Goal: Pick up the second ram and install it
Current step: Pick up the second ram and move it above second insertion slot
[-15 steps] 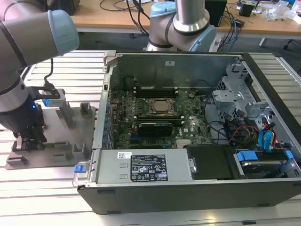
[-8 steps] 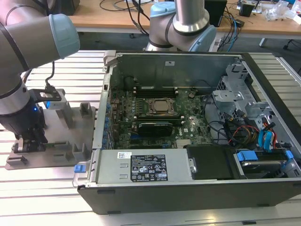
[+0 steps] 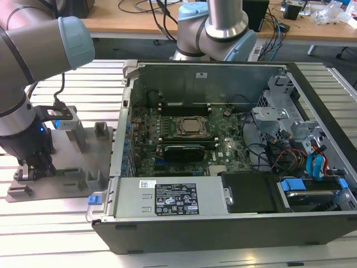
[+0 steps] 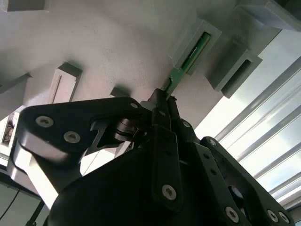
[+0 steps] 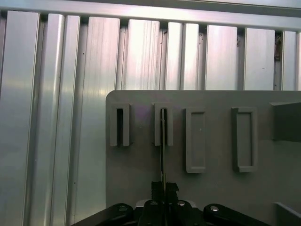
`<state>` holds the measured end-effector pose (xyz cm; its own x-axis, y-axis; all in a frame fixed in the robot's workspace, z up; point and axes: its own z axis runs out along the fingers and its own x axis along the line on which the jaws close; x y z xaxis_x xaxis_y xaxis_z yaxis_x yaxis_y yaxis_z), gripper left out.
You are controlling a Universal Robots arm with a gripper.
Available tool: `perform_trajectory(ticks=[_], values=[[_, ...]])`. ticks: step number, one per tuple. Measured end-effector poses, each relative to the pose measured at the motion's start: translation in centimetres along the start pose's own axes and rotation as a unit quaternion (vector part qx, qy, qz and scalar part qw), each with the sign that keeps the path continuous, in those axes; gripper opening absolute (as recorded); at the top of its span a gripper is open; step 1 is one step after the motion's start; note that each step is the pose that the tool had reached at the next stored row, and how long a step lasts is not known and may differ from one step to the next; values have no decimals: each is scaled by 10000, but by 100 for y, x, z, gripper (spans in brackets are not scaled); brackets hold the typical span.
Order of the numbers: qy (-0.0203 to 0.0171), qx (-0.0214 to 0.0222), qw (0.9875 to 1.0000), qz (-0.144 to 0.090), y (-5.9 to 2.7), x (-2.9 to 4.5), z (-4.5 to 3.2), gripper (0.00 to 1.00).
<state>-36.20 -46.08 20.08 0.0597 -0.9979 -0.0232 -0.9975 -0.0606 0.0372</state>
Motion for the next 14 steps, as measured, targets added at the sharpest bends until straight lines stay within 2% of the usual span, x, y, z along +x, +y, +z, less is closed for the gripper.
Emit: perform_trajectory(ticks=[7, 9, 11, 13, 14], values=[[-5, 1, 10000, 0, 1, 0, -5, 14], [-4, 0, 10000, 0, 3, -2, -76, 14], [-4, 0, 10000, 0, 7, -4, -184, 14], [-4, 0, 10000, 0, 9, -6, -233, 14], [-5, 1, 10000, 0, 11, -7, -285, 14]])
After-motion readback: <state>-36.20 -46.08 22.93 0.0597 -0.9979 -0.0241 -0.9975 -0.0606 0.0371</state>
